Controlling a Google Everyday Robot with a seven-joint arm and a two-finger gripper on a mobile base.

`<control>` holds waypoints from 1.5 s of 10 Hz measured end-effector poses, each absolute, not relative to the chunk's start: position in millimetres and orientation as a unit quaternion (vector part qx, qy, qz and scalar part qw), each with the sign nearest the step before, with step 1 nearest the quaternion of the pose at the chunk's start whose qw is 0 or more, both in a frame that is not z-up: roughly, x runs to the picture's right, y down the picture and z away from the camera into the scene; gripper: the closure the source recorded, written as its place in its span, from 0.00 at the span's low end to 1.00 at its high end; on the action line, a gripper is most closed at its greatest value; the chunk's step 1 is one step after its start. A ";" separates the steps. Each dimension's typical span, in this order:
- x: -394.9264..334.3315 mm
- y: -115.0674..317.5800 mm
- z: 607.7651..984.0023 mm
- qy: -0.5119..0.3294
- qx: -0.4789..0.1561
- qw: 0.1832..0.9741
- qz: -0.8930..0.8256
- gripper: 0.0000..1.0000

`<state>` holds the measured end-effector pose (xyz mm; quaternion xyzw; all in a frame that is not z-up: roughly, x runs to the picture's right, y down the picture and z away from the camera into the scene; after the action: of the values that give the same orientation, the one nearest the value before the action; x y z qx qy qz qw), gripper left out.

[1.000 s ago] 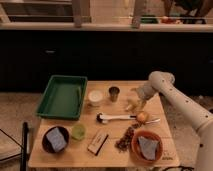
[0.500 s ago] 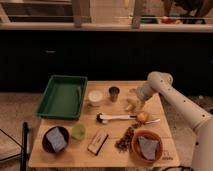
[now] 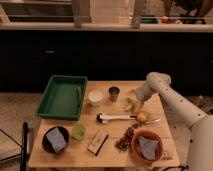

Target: Place banana in paper cup

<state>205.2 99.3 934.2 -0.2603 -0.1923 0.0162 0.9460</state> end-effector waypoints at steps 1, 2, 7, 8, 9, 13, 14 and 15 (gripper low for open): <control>205.5 100.9 935.3 -0.192 -0.261 0.946 0.018 0.38; 206.6 102.4 936.9 -0.191 -0.263 0.946 0.021 0.50; 211.6 106.9 938.0 -0.192 -0.264 0.945 0.027 0.96; 213.4 108.8 936.7 -0.193 -0.266 0.944 0.025 1.00; 213.8 109.5 935.6 -0.194 -0.267 0.944 0.022 1.00; 213.7 107.3 923.1 -0.200 -0.266 0.943 0.001 1.00; 213.6 105.3 919.5 -0.200 -0.264 0.944 -0.004 1.00; 212.9 99.7 912.3 -0.201 -0.258 0.945 -0.011 1.00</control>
<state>212.9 99.7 912.3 -0.2581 -0.2012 -0.0107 0.9449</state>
